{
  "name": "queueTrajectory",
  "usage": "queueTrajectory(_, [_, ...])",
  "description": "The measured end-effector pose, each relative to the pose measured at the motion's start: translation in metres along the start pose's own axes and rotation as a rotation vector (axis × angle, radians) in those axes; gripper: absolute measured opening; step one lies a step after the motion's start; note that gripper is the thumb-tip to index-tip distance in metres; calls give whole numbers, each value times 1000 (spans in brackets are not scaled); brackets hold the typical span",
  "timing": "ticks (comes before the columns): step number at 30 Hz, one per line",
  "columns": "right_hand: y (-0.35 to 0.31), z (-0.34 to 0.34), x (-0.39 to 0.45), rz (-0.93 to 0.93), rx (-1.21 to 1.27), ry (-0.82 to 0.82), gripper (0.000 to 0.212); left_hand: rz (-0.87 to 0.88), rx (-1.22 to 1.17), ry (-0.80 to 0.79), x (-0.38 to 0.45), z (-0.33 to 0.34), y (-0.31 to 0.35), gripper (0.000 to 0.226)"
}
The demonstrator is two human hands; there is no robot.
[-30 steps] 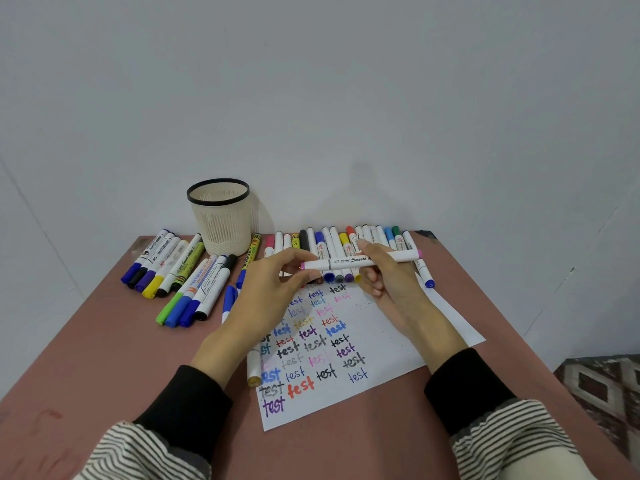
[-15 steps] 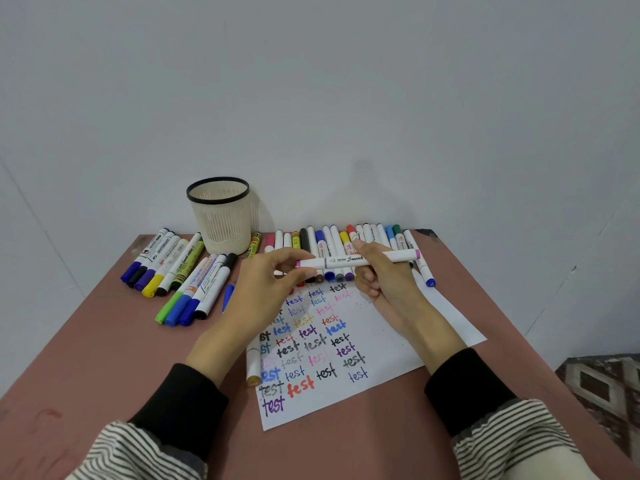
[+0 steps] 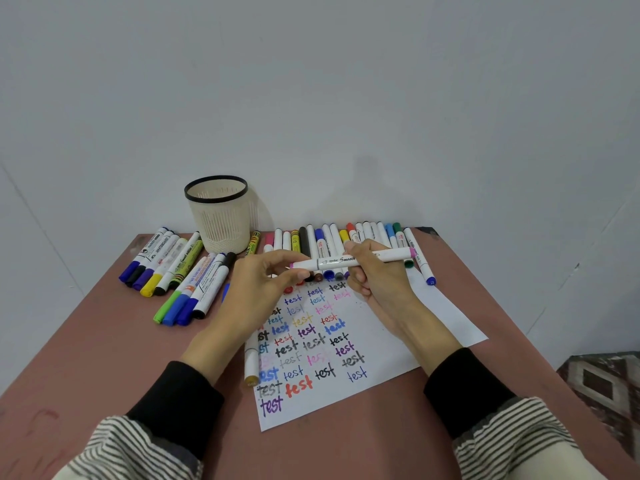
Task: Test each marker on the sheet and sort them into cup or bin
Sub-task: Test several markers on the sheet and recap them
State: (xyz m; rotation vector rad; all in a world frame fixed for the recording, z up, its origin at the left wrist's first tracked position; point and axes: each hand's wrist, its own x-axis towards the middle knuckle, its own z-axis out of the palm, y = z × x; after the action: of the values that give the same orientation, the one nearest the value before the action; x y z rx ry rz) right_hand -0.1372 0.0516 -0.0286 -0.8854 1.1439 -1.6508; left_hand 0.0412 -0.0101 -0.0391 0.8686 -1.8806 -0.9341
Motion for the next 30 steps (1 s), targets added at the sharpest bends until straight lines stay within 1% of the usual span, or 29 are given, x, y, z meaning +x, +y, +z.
queueTrajectory(4, [-3, 1, -1, -38, 8, 3, 38, 6, -45, 14, -1, 2, 1, 23])
queueTrajectory(9, [-7, 5, -2, -92, -62, 23, 43, 1, -85, 8, -3, 3, 3, 24])
queueTrajectory(13, [-7, 3, 0, -75, -33, 9, 44, 1, -125, 19, -4, 5, 6, 25])
queueTrajectory(17, [-13, 0, 1, -55, -2, 10, 34, 39, -92, 26, 0, 0, 8, 23])
queueTrajectory(19, [-17, -1, 2, -71, 2, 12, 20, 52, -53, 22, 1, -1, 9, 24])
queueTrajectory(20, [-19, -2, 3, -82, 10, 16, 19, 55, -18, 21, 2, -1, 8, 25])
queueTrajectory(22, [-20, -8, 6, -98, 60, 52, 32, 50, 48, 32, 2, -1, 3, 28])
queueTrajectory(24, [-21, -15, 9, -132, 108, 107, 27, 35, 83, 54, 3, -3, -2, 26])
queueTrajectory(25, [-21, -18, 11, -153, 68, 140, 22, 25, 83, 69, 3, -4, -4, 25])
queueTrajectory(26, [-20, -21, 12, -171, -39, 185, 19, 18, 80, 85, 3, -4, -5, 23])
queueTrajectory(28, [-20, -24, 12, -228, -330, 232, 24, 18, 79, 104, 2, -4, -2, 20])
queueTrajectory(30, [-17, -25, 8, -301, -515, 155, 24, 25, 81, 103, 2, -4, -1, 18])
